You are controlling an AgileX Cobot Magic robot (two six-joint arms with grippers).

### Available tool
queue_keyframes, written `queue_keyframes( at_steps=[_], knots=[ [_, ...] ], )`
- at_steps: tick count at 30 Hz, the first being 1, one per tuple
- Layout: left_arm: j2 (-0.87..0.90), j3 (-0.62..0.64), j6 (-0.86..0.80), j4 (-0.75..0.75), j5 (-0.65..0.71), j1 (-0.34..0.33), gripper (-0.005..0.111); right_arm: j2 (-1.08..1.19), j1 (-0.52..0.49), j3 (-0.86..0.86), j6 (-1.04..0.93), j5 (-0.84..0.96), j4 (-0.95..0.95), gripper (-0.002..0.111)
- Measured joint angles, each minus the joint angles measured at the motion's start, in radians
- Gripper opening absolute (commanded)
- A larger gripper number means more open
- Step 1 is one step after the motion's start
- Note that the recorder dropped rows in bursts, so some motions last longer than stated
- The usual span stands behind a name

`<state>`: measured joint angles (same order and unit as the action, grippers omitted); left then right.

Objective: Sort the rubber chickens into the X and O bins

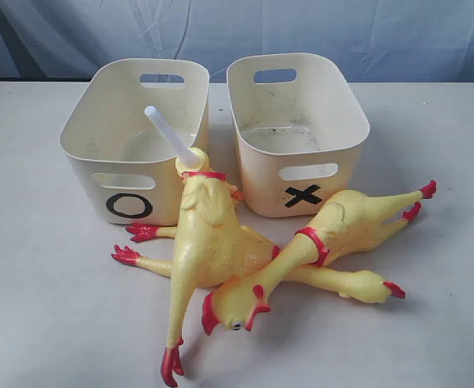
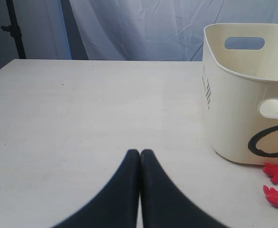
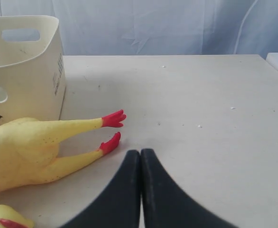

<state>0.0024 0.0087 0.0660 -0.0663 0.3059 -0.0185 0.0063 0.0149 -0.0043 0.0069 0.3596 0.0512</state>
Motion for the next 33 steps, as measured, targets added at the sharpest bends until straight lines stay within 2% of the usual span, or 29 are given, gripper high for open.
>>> queue_keyframes(
  at_steps=[12, 17, 21, 29, 33],
  knots=[
    [0.000, 0.000, 0.000, 0.000, 0.000, 0.000, 0.000, 0.000, 0.000, 0.002, 0.000, -0.360, -0.051, -0.001],
    [0.000, 0.000, 0.000, 0.000, 0.000, 0.000, 0.000, 0.000, 0.000, 0.002, -0.007, -0.394, -0.051, -0.001],
    [0.000, 0.000, 0.000, 0.000, 0.000, 0.000, 0.000, 0.000, 0.000, 0.002, -0.067, -0.455, 0.018, -0.001],
    [0.000, 0.000, 0.000, 0.000, 0.000, 0.000, 0.000, -0.002, 0.000, 0.002, 0.081, -0.739, 0.040, -0.001],
    [0.000, 0.000, 0.000, 0.000, 0.000, 0.000, 0.000, -0.002, 0.000, 0.002, 0.097, -0.954, 0.040, -0.001]
  ],
)
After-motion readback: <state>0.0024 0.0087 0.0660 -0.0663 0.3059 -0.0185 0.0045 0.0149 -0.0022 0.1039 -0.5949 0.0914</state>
